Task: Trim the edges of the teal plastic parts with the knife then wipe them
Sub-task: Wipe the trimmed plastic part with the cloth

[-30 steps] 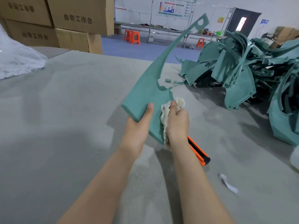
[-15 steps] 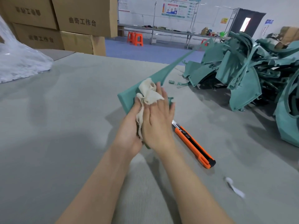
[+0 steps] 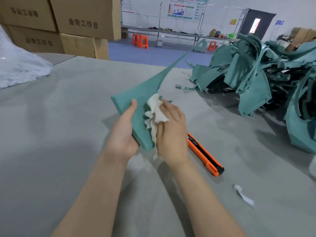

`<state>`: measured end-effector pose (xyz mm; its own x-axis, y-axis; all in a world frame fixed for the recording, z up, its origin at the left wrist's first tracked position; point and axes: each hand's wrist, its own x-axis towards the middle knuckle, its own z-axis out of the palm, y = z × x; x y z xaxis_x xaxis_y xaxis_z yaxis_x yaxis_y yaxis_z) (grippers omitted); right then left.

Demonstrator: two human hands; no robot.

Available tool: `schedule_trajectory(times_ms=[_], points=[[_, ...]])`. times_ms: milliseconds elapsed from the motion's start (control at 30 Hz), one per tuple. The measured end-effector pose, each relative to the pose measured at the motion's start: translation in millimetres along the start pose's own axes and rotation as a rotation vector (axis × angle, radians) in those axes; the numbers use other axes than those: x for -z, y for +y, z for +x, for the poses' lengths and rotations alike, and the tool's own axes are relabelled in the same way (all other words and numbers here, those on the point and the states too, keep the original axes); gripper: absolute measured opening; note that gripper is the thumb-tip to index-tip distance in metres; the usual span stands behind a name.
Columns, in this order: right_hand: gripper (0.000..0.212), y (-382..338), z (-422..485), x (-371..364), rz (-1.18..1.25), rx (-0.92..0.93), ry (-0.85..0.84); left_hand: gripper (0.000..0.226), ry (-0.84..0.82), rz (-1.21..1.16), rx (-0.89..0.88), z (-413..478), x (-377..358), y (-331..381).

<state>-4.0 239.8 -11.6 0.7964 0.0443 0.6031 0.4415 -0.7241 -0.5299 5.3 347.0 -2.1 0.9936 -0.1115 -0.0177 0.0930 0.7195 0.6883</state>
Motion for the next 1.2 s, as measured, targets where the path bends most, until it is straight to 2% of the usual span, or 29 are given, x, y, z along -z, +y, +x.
schedule_trajectory(times_ms=[67, 133, 200, 267, 333, 433, 533, 633, 733, 800, 900, 967, 1067, 1200], points=[[0.042, -0.1, 3.2, 7.9, 0.180, -0.139, 0.221, 0.028, 0.054, 0.094, -0.040, 0.3, 1.5, 0.8], [0.045, -2.9, 10.0, 16.2, 0.240, -0.167, 0.363, 0.017, 0.117, 0.269, -0.083, -0.7, 1.5, -0.8], [0.043, -14.4, 18.8, 21.2, 0.228, -0.041, 0.286, 0.022, 0.077, 0.428, -0.137, -4.9, -3.4, -3.7], [0.043, -26.3, 24.7, 18.2, 0.133, 0.106, 0.041, 0.018, -0.043, 0.517, -0.195, -10.0, -7.6, -5.1], [0.047, -26.7, 34.2, 15.6, 0.073, 0.136, -0.084, 0.022, -0.089, 0.557, -0.216, -16.0, -7.7, 1.4], [0.043, -11.3, 48.5, 18.3, -0.135, 0.057, 0.025, 0.017, -0.061, 0.703, -0.221, -21.1, -2.9, 11.4], [0.044, 6.1, 56.3, 15.3, -0.285, -0.102, 0.137, 0.004, -0.079, 0.752, -0.226, -23.2, -4.8, 12.6], [0.047, 19.7, 59.9, 10.2, -0.298, -0.241, 0.161, 0.005, -0.114, 0.824, -0.239, -23.5, -6.5, 13.4], [0.047, 26.3, 66.4, 7.1, -0.310, -0.284, 0.167, 0.024, -0.135, 0.881, -0.250, -26.1, -4.3, 16.8], [0.046, 35.4, 72.1, 13.8, -0.348, -0.385, 0.124, 0.021, -0.156, 0.901, -0.269, -30.4, -0.4, 22.2], [0.055, 59.4, 74.6, 34.2, -0.358, -0.561, 0.120, 0.018, -0.166, 0.907, -0.295, -33.0, 5.3, 31.2], [0.053, 63.3, 68.7, 41.0, -0.395, -0.529, 0.147, 0.017, -0.186, 0.917, -0.303, -32.3, 2.3, 29.9], [0.036, 44.6, 58.0, 31.1, -0.385, -0.350, 0.139, 0.013, -0.216, 0.919, -0.302, -31.9, -5.5, 21.7], [0.050, 13.9, 48.0, 23.6, -0.348, -0.189, 0.108, 0.014, -0.191, 0.925, -0.283, -34.5, -4.6, 23.8]])
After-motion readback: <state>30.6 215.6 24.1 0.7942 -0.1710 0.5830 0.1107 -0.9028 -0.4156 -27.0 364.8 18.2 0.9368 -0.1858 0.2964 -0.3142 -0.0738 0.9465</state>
